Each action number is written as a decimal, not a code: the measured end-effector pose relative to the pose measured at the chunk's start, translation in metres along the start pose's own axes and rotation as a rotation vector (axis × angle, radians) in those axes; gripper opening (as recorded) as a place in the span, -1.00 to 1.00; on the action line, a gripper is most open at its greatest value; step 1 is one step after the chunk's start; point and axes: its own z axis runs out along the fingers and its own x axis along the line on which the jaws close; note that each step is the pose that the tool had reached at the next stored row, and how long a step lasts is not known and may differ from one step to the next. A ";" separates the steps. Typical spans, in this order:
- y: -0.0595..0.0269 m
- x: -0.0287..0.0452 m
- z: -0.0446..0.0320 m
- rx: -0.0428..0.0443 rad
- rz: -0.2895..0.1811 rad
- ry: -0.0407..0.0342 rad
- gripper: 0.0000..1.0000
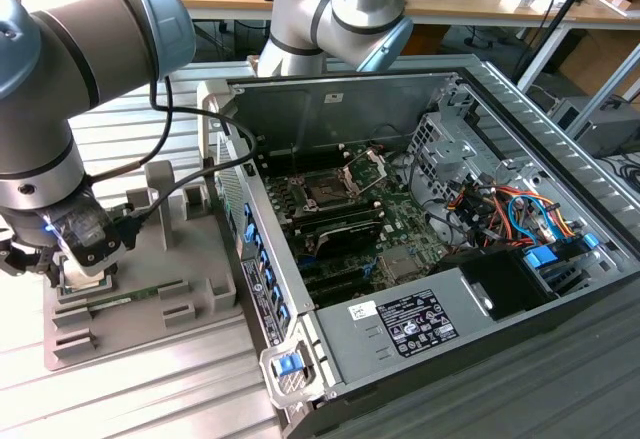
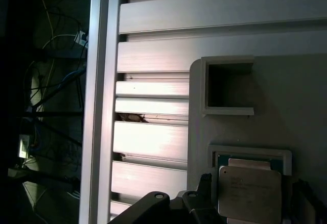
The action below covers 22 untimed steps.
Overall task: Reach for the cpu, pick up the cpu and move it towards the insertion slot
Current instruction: 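Pick up the cpu and move it towards the insertion slot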
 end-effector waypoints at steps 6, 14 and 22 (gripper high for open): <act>0.0000 0.0000 0.0002 0.0000 0.000 0.0001 0.35; 0.0000 0.0000 0.0004 0.0000 0.000 0.0001 0.10; 0.0000 0.0000 0.0006 0.0000 0.000 0.0001 0.10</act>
